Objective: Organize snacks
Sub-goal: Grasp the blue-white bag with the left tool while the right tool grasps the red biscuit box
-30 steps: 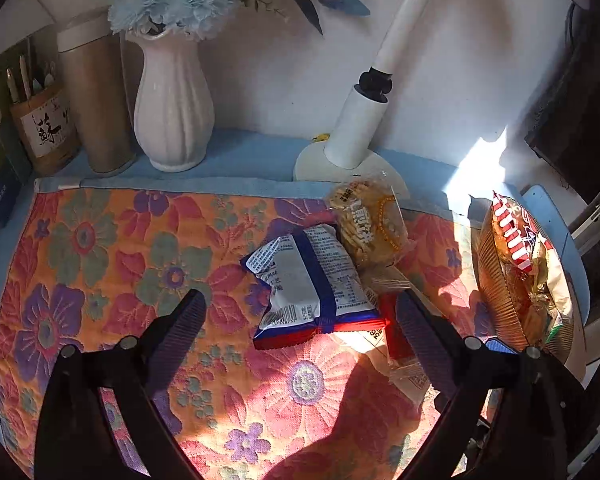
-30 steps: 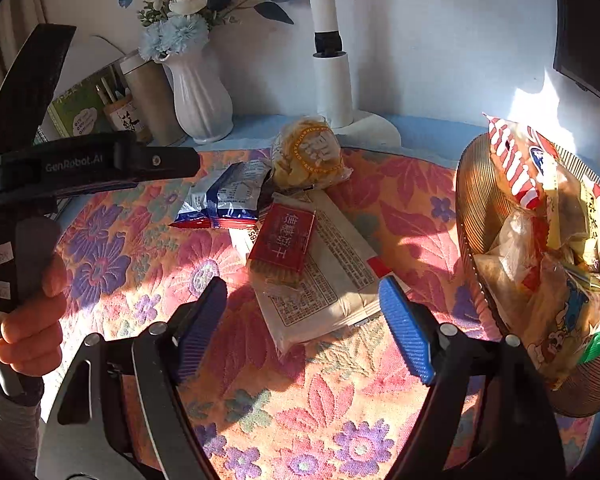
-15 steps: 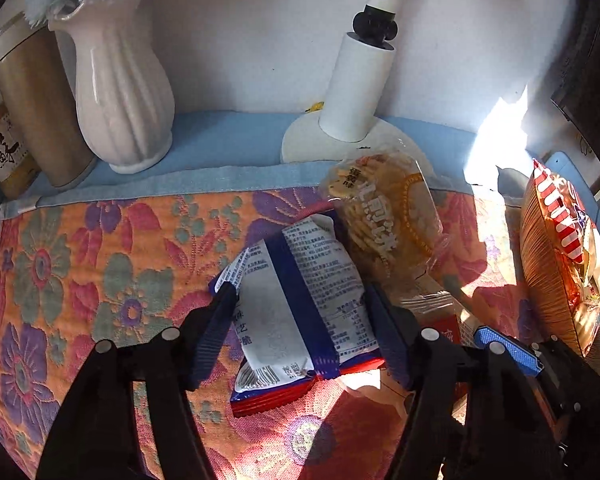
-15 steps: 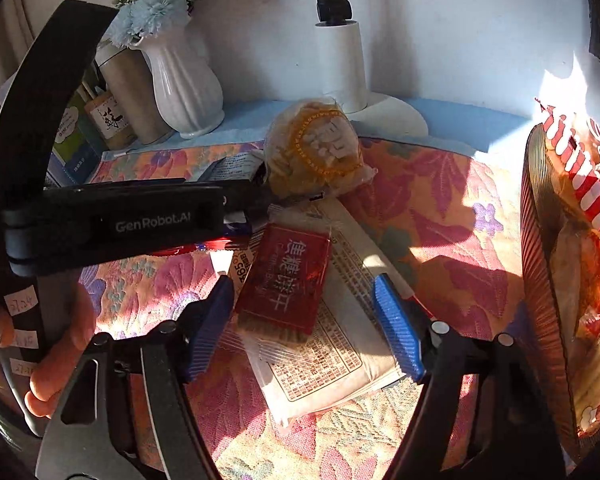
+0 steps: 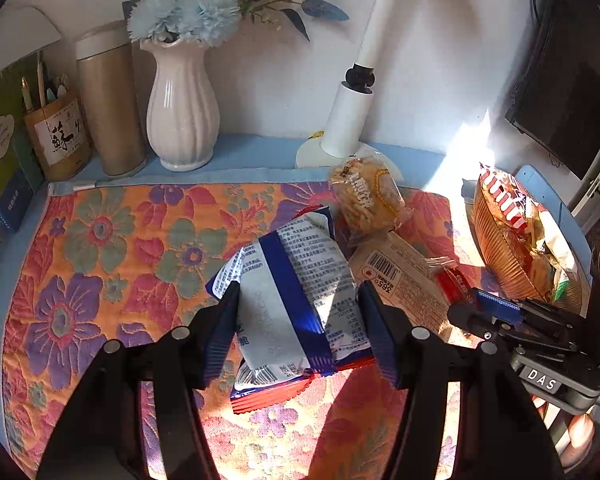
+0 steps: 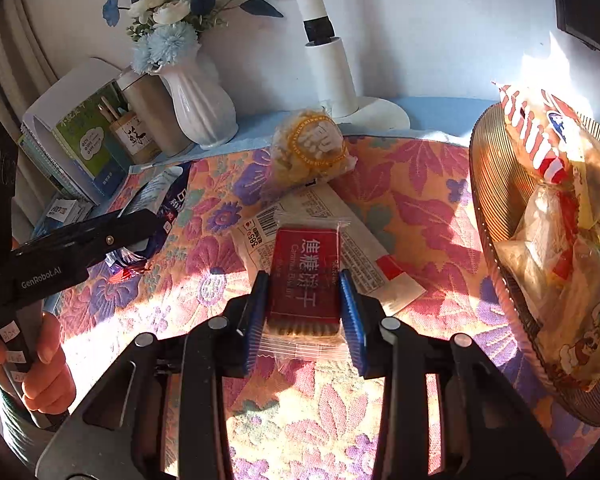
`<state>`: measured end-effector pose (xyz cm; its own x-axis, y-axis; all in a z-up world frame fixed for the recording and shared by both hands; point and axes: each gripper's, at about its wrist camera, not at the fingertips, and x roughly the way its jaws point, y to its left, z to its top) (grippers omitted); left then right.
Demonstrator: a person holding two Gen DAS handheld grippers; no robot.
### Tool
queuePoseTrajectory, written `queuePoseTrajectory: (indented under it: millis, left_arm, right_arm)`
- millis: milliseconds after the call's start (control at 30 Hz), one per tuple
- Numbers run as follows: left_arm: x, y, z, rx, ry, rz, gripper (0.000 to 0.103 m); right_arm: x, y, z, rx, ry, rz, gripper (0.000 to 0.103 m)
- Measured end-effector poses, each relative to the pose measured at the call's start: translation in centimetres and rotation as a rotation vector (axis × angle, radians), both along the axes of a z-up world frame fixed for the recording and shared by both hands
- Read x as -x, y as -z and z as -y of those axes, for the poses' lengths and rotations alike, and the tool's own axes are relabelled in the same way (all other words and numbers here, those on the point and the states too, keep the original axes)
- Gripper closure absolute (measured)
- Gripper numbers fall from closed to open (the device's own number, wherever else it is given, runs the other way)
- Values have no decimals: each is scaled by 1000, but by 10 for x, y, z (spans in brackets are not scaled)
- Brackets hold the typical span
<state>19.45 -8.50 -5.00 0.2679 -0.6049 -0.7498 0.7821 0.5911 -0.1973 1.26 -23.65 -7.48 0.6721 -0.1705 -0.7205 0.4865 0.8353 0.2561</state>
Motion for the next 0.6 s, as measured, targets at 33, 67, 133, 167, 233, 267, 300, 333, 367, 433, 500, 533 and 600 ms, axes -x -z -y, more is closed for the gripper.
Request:
queuePoseTrajectory:
  millis: [33,67,133,167,233,267,300,333,367,433,500,533,600]
  left_arm:
    - [6,0,-9,5,3,-11,45]
    - [12,1,-18,9,10,-23,45]
    - [27,4,-33,4,20,-31,45]
    - [36,6,-43,-1,27,-31,45]
    - [53,11,-53,-4,40,-31,45]
    - [61,13,-57,-2,49,-32,45]
    - [70,16,-59,-2,59,-33,44]
    - [79,19,-61,-8,71,-28,44]
    - [87,21,-62,-17,84,-15,44]
    - [102,27,-59,-50,118,21,44]
    - [115,31,-56,-82,149,49,44]
    - [121,33,-55,-89,163,57,43]
    - [132,36,-54,-100,183,78,41]
  right_arm:
    - [11,-3,-7,1,-8,11,67]
    - [20,-5,-14,2,-11,17,67]
    - [40,-7,-27,16,-5,16,67]
    - [49,-5,-36,28,2,8,67]
    - [67,-2,-49,49,8,-10,67]
    - [75,0,-55,64,13,-22,67]
    - [80,3,-60,81,18,-39,67]
    - [86,6,-65,98,21,-57,67]
    - [90,10,-69,113,22,-72,67]
    - [98,17,-74,129,27,-96,67]
    - [104,25,-76,133,40,-119,67]
    - [106,29,-77,136,46,-126,66]
    - [109,33,-79,148,55,-136,66]
